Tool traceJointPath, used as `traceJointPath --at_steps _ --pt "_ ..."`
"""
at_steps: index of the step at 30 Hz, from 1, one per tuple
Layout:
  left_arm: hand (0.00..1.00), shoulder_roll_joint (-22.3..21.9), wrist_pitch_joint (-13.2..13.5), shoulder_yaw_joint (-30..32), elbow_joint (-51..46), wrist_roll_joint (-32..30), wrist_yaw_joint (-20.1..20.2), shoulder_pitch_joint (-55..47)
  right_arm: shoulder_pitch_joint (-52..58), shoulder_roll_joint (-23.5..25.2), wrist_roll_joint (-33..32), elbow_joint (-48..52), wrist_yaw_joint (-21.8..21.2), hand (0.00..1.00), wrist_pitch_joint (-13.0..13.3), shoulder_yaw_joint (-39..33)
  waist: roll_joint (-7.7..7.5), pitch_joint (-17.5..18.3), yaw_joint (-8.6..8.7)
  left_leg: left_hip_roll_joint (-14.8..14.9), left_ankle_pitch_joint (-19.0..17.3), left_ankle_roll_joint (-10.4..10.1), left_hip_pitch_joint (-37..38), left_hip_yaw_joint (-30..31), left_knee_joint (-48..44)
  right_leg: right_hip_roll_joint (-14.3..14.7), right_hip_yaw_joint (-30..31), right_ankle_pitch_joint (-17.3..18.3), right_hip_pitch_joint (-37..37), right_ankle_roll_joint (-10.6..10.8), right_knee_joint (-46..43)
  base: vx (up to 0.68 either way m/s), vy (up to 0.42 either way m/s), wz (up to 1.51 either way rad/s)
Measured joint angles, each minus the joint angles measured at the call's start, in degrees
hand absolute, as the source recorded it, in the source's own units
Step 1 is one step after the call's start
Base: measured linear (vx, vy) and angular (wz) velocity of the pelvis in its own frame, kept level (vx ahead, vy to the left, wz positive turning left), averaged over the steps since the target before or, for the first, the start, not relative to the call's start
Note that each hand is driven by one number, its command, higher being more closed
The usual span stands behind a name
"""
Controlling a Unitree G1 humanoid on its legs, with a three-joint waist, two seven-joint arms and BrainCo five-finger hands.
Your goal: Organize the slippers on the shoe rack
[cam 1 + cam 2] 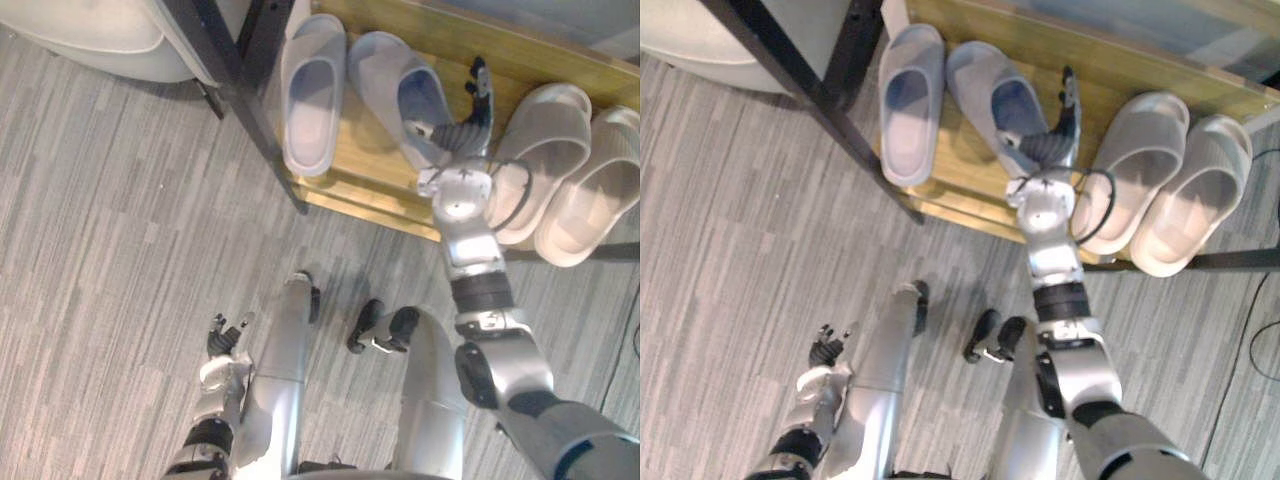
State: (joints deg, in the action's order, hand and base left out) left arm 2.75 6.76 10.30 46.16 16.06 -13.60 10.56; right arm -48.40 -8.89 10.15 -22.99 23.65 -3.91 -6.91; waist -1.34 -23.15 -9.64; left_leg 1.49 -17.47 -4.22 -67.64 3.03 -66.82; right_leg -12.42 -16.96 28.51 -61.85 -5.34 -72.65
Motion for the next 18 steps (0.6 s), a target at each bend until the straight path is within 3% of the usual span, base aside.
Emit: traceJointPath --at_steps 4,10,18 --pt "0.00 0.00 -0.03 0.21 0.14 -0.02 0.02 0.00 0.84 0.04 -4.20 -0.03 -0.07 0.00 1.76 -2.02 0.00 0.00 0.00 0.03 0.00 0.00 0.04 0.02 -0.01 0.06 0.02 -0.01 0.04 -0.01 0.05 -0.02 0.012 0.00" --pt "0.00 -0.28 -0.08 1.71 0.73 0.00 0.06 0.06 2.39 1.76 -7.41 -0.52 -0.62 0.00 1.85 -3.97 -0.02 -0.02 0.36 0.09 -0.02 0.01 0.84 0.07 0.06 0.22 0.03 -0.01 0.94 -0.02 0.26 -0.04 0.024 -0.01" --pt "0.00 -0.44 -0.82 2.29 0.80 -0.06 0.09 0.12 3.79 5.05 -16.43 -0.55 -3.42 0.00 5.22 -1.07 -0.02 -0.02 0.39 0.65 -0.04 0.00 1.52 -0.19 0.41 0.75 0.16 -0.26 1.45 0.10 0.87 -0.03 0.022 -0.03"
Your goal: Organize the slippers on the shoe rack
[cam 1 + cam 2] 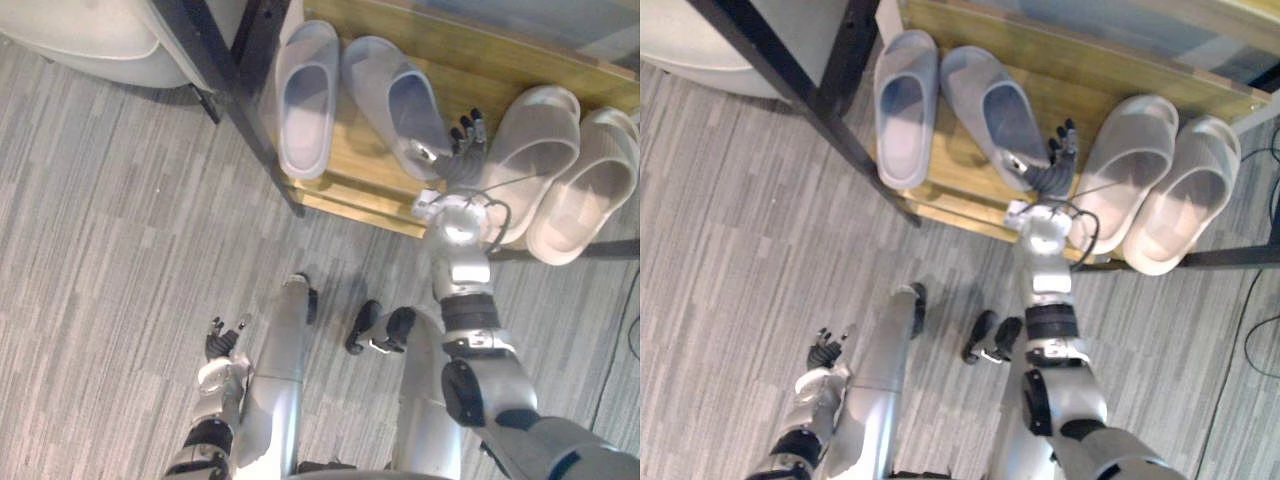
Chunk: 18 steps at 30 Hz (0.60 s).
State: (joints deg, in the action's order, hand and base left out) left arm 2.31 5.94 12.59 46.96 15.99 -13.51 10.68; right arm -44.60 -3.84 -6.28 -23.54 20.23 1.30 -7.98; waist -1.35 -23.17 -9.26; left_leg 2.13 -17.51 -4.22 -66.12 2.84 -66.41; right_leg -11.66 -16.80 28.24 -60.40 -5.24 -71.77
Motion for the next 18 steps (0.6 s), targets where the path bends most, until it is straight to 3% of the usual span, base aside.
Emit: traceJointPath --at_steps 6,18 --pt "0.00 -0.29 -0.16 0.51 -0.16 -0.06 0.02 0.01 0.85 2.45 -3.12 0.02 -1.74 0.00 0.48 4.23 0.00 0.00 0.00 0.15 -0.05 -0.06 0.77 0.01 0.19 0.23 0.08 0.01 0.66 0.01 0.14 -0.03 0.012 -0.01" --pt "0.00 -0.91 -0.30 2.26 -0.19 -0.16 -0.35 0.07 2.07 7.71 -7.80 0.15 -0.58 0.00 1.45 6.22 -0.02 -0.07 -0.01 0.01 -0.20 -0.39 1.65 1.24 0.84 0.36 -1.12 0.01 2.26 0.01 0.97 -0.02 0.016 0.02"
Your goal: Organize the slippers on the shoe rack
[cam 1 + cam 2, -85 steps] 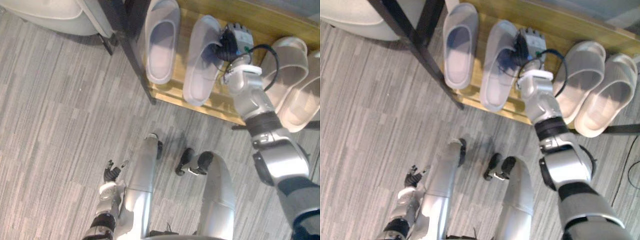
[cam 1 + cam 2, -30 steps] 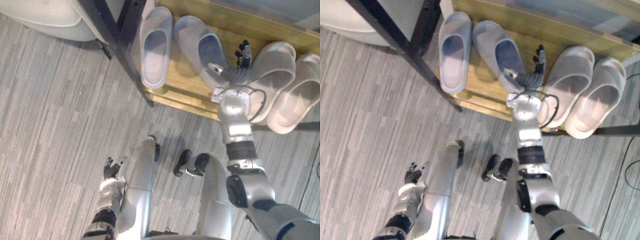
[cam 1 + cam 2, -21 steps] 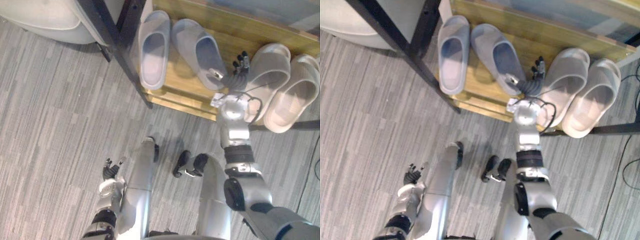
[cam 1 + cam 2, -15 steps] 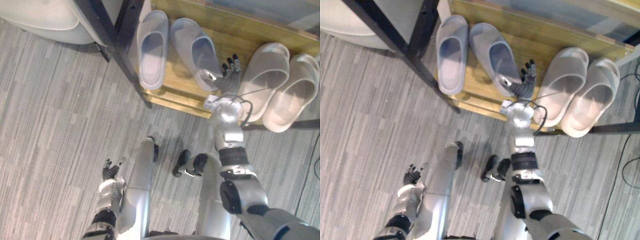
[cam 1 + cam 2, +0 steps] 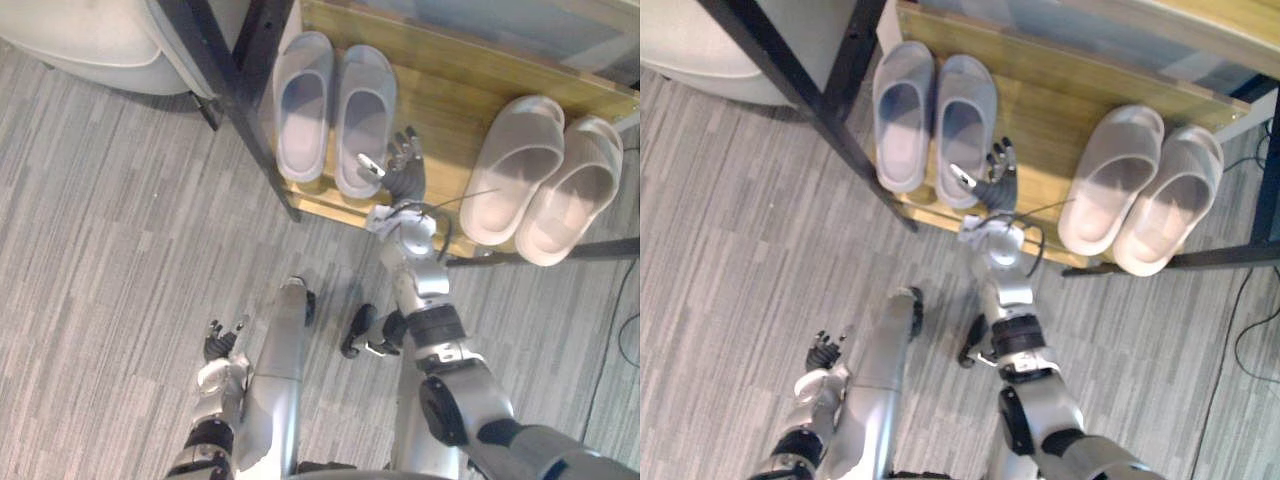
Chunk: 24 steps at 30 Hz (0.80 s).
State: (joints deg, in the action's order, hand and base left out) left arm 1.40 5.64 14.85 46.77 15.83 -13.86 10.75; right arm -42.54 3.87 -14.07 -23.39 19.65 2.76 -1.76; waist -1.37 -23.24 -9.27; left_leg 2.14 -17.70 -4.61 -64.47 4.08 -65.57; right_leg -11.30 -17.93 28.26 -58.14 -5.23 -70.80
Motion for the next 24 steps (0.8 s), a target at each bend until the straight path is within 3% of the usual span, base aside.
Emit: traceJointPath --at_steps 12,17,21,24 --pt "0.00 -1.21 -0.07 2.34 0.85 -1.27 -0.63 0.23 2.49 -2.19 0.67 0.42 -1.47 0.00 -0.04 0.42 0.24 -0.54 0.08 0.10 0.02 -0.16 3.88 0.98 0.93 0.43 -1.09 0.08 4.65 0.08 1.62 -0.01 0.019 0.02" --pt "0.00 -1.64 0.01 4.49 0.95 -3.58 -0.34 -1.66 14.88 -2.44 6.85 7.61 -3.83 0.00 -0.20 3.66 -0.40 -0.87 0.23 1.53 -0.40 0.40 13.01 -0.97 5.16 1.89 0.05 -0.91 12.79 1.81 6.85 0.02 0.072 -0.20" --pt "0.00 -0.39 -0.01 2.74 -0.26 -5.02 0.79 -6.69 27.49 -2.16 11.07 11.55 -6.32 0.00 -0.67 5.50 -1.19 -0.27 0.43 2.99 0.39 1.03 24.86 -3.88 13.64 2.33 -0.08 -3.77 23.48 2.20 15.88 0.09 0.108 -0.28" --pt "0.00 1.10 -0.04 0.76 -0.52 -6.00 2.03 -10.37 37.11 -2.92 15.41 14.11 -8.83 0.00 -0.84 7.30 -2.56 3.23 1.53 3.65 2.36 1.35 32.96 -6.22 22.62 3.41 -0.31 -6.95 31.09 2.58 25.36 0.16 0.077 -0.13"
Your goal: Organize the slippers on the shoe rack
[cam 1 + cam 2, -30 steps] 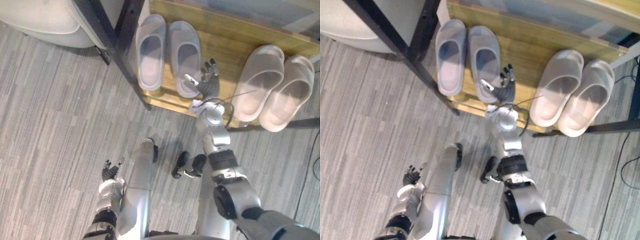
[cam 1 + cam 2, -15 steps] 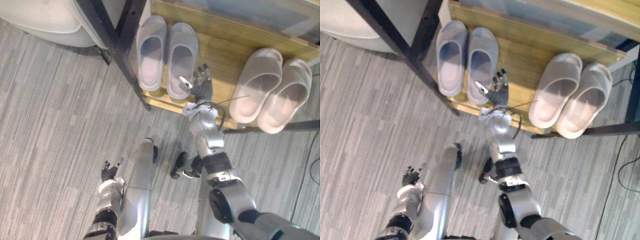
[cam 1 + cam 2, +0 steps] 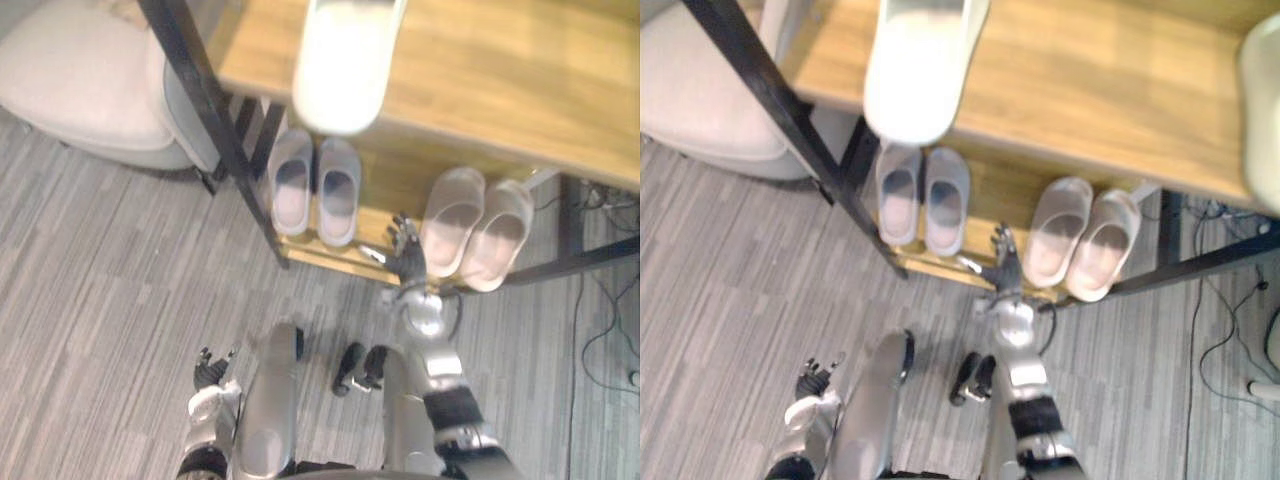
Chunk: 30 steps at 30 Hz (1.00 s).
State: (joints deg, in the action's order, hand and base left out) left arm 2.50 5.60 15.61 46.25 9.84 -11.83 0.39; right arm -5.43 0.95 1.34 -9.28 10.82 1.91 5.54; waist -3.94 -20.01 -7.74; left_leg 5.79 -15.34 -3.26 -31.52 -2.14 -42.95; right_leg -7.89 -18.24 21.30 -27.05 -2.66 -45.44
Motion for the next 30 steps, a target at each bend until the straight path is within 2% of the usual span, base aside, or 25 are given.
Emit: traceJointPath --at_steps 2,4,6,7,10,12,15,22,24,26,28,29,30 --pt "0.00 0.98 -0.02 -1.56 0.04 -1.02 0.73 -1.35 3.43 -0.38 2.64 0.04 -1.49 0.00 0.03 0.72 -0.86 2.08 0.58 0.02 0.94 0.17 3.31 -0.91 4.05 0.52 0.09 -1.45 2.90 0.23 4.15 0.18 0.057 -0.10" --pt "0.00 1.22 -0.10 -4.83 1.07 -2.40 1.08 -2.31 9.73 -1.25 6.57 0.63 -3.24 0.00 0.06 1.58 -1.78 5.20 1.39 -0.64 3.57 0.17 9.75 -2.21 12.14 1.01 0.51 -4.23 8.32 0.89 11.61 0.23 0.075 -0.12" --pt "0.00 1.18 -0.26 -6.67 3.03 -3.70 2.32 -2.30 13.33 -1.29 9.53 0.73 -4.08 0.00 0.06 1.45 -1.78 7.47 2.29 -1.53 5.64 0.45 13.55 -2.76 18.10 1.16 0.65 -6.54 11.47 1.18 16.85 0.23 0.088 -0.09" --pt "0.00 1.20 -0.56 -7.29 4.88 -4.52 2.57 -2.43 15.17 -1.39 10.66 -0.89 -4.51 0.00 0.18 1.29 -1.61 9.40 3.11 -1.99 7.36 0.66 16.64 -3.76 22.87 1.71 1.33 -8.42 13.81 1.69 21.08 0.21 0.087 -0.17" --pt "0.00 1.07 -1.17 -9.12 8.03 -5.63 3.24 -2.53 16.68 -1.50 12.19 -7.42 -5.24 0.00 0.19 -1.14 -0.08 11.60 4.61 -2.78 10.07 1.19 22.62 -5.11 30.91 2.72 2.41 -12.19 19.11 2.76 29.75 0.20 0.105 -0.21" --pt "0.00 1.00 -1.28 -10.22 8.62 -6.41 3.25 -2.64 16.82 -1.72 12.19 -10.97 -5.35 0.00 0.15 -2.54 0.61 12.19 4.70 -3.10 10.49 1.33 24.08 -5.43 32.78 2.99 3.08 -13.21 20.39 3.12 31.98 0.11 0.071 -0.20" --pt "0.00 0.80 -1.30 -11.64 9.60 -7.53 3.29 -3.01 16.56 -2.43 11.43 -21.58 -5.42 0.00 0.02 -5.71 1.86 13.14 4.95 -3.68 11.15 1.90 27.51 -6.63 36.17 3.35 4.00 -15.03 23.79 3.91 36.18 0.11 0.067 -0.12" --pt "0.00 1.23 -1.29 -16.20 9.40 -8.97 3.31 -3.65 15.98 -3.68 5.84 -33.29 -5.21 0.00 0.30 -8.95 2.78 13.79 5.22 -4.71 12.76 2.41 31.25 -6.78 40.63 3.53 4.87 -16.67 26.95 4.44 39.98 0.02 0.018 -0.03" --pt "0.00 1.47 -1.28 -20.11 7.36 -10.43 3.30 -3.91 15.71 -3.87 4.82 -35.22 -5.13 0.00 0.32 -9.85 3.20 14.05 5.29 -4.97 13.53 2.62 32.10 -6.75 42.04 3.55 4.95 -17.12 27.16 4.52 40.67 -0.02 0.004 -0.01" --pt "0.00 1.53 -1.21 -26.51 2.34 -10.99 3.81 -4.95 15.63 -4.48 4.16 -36.75 -5.11 0.00 0.49 -9.89 3.60 14.26 5.34 -5.31 14.27 2.84 32.63 -6.54 43.17 3.51 4.94 -17.35 27.21 4.57 40.91 -0.04 0.008 0.04" --pt "0.00 2.22 -1.12 -32.66 -4.74 -11.09 5.12 -6.40 15.61 -4.67 2.84 -36.77 -5.11 0.00 0.58 -9.92 3.91 14.46 5.35 -5.61 15.01 3.08 32.95 -6.13 44.36 3.35 4.59 -17.47 27.24 4.63 41.24 -0.05 0.019 0.10" --pt "0.00 3.35 -0.88 -37.46 -10.64 -11.05 6.86 -7.36 15.67 -4.67 2.62 -36.79 -5.13 0.00 0.68 -9.92 4.10 14.58 5.35 -5.82 15.45 3.18 33.33 -5.70 45.23 3.25 4.33 -17.50 27.39 4.68 41.50 -0.04 0.019 0.11" --pt "0.00 3.74 -0.79 -39.57 -13.81 -11.05 8.23 -7.98 15.69 -4.68 2.53 -36.80 -5.15 0.00 0.78 -9.93 4.25 14.68 5.35 -5.92 15.66 3.27 33.59 -5.40 45.77 3.24 4.21 -17.54 27.52 4.72 41.64 -0.04 0.025 0.16"
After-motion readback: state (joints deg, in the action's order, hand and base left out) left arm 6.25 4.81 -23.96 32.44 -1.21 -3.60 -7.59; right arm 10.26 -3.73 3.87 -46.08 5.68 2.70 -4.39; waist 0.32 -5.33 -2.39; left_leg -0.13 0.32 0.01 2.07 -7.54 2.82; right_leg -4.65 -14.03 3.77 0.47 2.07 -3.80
